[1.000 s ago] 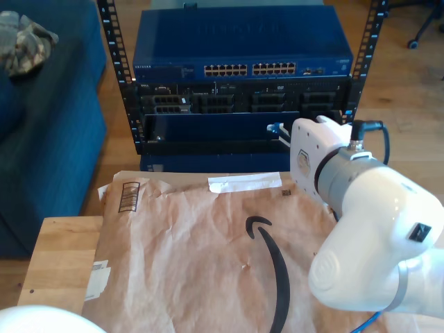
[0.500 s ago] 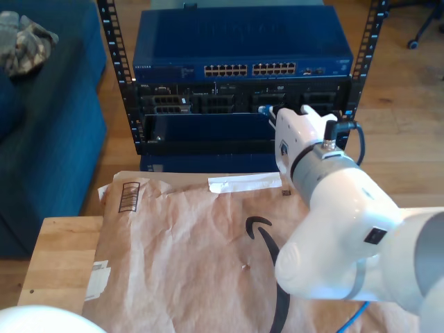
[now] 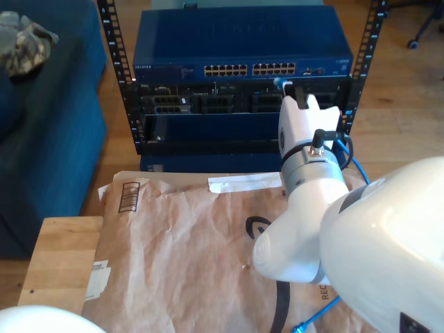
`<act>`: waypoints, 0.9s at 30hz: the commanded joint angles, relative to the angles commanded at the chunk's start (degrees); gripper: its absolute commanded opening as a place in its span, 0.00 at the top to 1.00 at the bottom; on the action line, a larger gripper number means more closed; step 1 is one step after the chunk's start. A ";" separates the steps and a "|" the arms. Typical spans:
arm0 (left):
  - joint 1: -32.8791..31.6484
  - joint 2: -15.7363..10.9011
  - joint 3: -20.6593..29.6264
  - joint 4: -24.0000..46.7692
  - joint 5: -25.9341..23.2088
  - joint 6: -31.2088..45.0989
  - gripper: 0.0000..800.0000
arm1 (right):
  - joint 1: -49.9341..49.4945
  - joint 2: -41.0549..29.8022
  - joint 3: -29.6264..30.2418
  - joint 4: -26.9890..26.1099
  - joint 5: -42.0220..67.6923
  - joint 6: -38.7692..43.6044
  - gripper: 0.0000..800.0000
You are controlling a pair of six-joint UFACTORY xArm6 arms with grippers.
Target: Grab the cable and plug it in
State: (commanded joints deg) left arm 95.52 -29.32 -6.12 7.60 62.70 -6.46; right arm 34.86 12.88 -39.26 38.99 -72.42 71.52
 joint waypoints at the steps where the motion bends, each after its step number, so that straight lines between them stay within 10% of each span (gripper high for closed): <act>1: 0.00 0.00 0.00 0.00 0.00 0.00 0.00 | 0.09 0.53 -0.26 0.62 -1.23 0.00 1.00; 27: 0.09 0.09 0.00 0.00 0.00 0.00 0.00 | 0.09 21.10 -22.24 13.80 -4.04 -0.18 1.00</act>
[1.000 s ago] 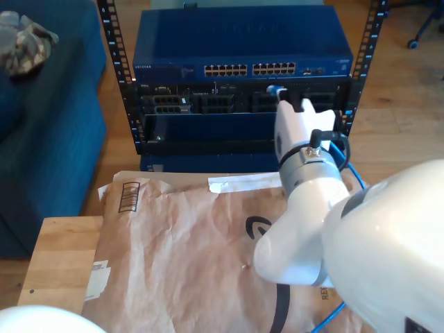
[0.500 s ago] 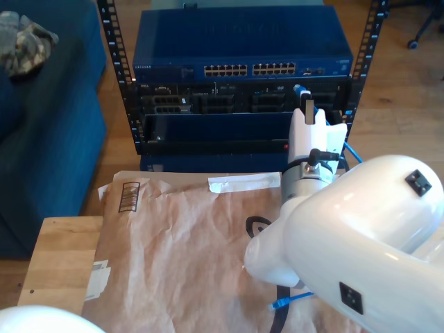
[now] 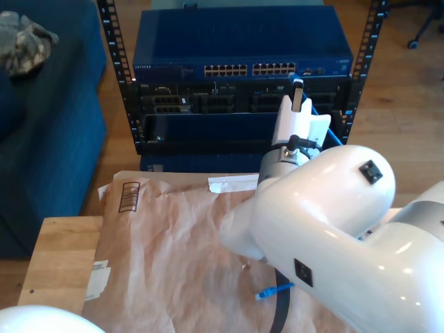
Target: Grab the cable and plug it in
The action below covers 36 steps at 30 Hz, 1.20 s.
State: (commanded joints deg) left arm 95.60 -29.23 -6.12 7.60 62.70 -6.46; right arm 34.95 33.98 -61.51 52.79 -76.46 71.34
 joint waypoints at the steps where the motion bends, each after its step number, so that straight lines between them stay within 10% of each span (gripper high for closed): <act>1: 0.00 0.00 0.00 0.00 0.00 0.00 0.00 | -0.09 0.97 -1.14 0.44 0.00 0.00 1.00; 36: 0.00 0.00 0.00 0.00 0.00 0.00 0.00 | -3.16 10.02 -15.30 3.34 1.76 -3.60 1.00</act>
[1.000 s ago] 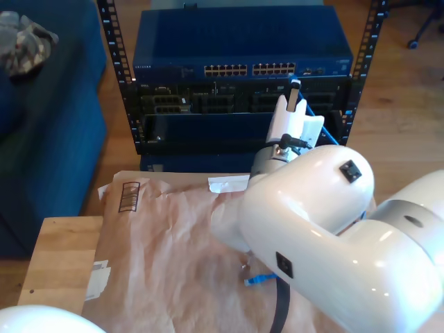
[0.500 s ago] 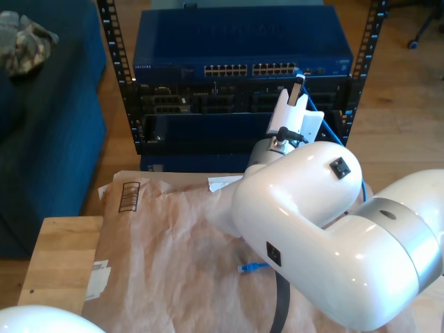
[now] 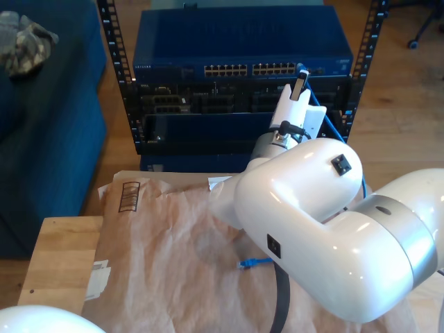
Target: Grab the cable and plug it in
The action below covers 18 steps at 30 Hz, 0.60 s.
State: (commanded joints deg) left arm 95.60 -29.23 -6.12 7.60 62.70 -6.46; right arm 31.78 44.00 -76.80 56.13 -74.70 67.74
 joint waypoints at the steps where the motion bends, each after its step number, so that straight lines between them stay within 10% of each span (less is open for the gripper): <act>1: 0.00 0.00 0.00 0.00 0.00 0.00 0.00 | 0.00 0.00 0.00 0.00 0.44 0.00 1.00; 18: 0.00 0.00 0.00 0.00 0.00 0.00 0.00 | 0.18 -0.44 0.35 -0.26 2.20 0.18 1.00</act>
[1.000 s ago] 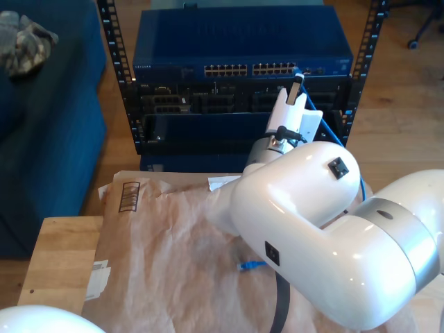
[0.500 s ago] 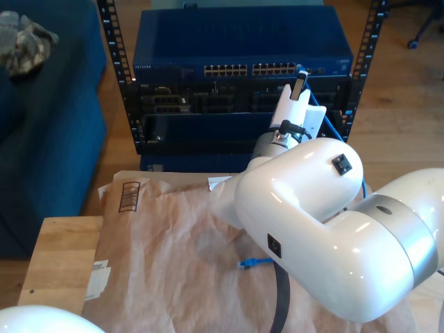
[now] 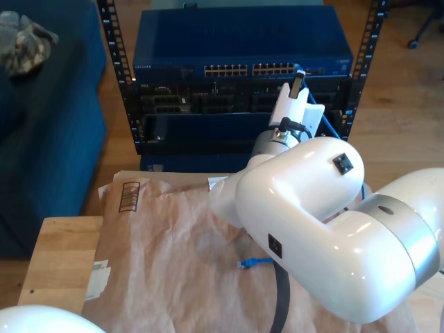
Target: Grab the cable and plug it in
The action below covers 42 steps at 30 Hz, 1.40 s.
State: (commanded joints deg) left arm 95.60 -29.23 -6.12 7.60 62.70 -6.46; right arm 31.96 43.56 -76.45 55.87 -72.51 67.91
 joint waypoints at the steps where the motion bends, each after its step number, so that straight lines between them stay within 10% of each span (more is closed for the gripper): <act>1: 0.00 0.00 0.00 0.00 0.00 0.00 0.00 | 0.00 0.00 0.09 0.00 0.00 0.00 1.00; 42: 0.00 0.00 0.00 0.00 0.00 0.00 0.00 | -0.88 0.09 -0.88 -2.02 0.97 0.18 1.00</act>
State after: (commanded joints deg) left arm 95.60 -29.23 -6.12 7.60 62.70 -6.46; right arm 31.08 43.65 -77.33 53.85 -71.54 68.09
